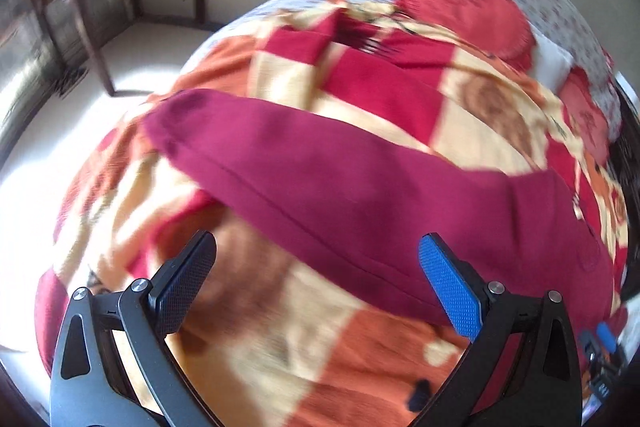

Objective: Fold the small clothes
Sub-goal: 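Lower the left tool onto the sweatshirt sleeve cuff and close it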

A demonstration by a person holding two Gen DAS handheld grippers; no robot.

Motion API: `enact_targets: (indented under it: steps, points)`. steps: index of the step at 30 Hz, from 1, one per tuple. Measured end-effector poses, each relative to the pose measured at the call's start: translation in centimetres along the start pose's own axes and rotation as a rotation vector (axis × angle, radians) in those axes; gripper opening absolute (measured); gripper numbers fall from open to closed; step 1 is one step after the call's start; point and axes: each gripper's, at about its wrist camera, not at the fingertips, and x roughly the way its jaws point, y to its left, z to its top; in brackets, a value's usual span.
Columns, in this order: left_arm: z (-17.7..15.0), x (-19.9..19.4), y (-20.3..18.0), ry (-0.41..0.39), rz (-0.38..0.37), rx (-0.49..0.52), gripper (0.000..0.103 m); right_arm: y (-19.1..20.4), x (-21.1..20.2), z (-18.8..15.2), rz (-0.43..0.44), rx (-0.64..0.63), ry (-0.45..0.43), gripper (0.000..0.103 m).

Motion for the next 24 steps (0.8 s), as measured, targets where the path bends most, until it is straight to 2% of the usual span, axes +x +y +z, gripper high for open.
enact_targets:
  steps: [6,11,16,21,22,23,24]
  points:
    - [2.3,2.0,6.0,0.031,0.022,-0.146,0.086,1.1,0.8,0.3,0.04,-0.014,0.014,0.103]
    - [3.4,3.8,8.9,0.057,0.012,-0.232,0.086,3.0,1.6,0.6,0.062,-0.07,0.022,0.103]
    - [4.4,6.0,11.5,0.087,-0.076,-0.388,0.086,4.0,2.4,0.8,0.088,-0.076,0.042,0.103]
    - [5.4,6.9,11.2,0.075,-0.089,-0.392,0.084,4.4,2.8,0.8,0.117,-0.077,0.053,0.103]
    - [5.5,7.0,11.1,0.066,-0.092,-0.388,0.08,4.5,2.9,0.8,0.118,-0.078,0.056,0.103]
    - [5.6,7.2,10.9,0.06,-0.097,-0.385,0.066,4.6,3.1,0.9,0.118,-0.079,0.059,0.103]
    - [5.8,7.4,10.7,0.064,-0.099,-0.38,0.057,4.7,3.2,0.9,0.12,-0.079,0.062,0.103]
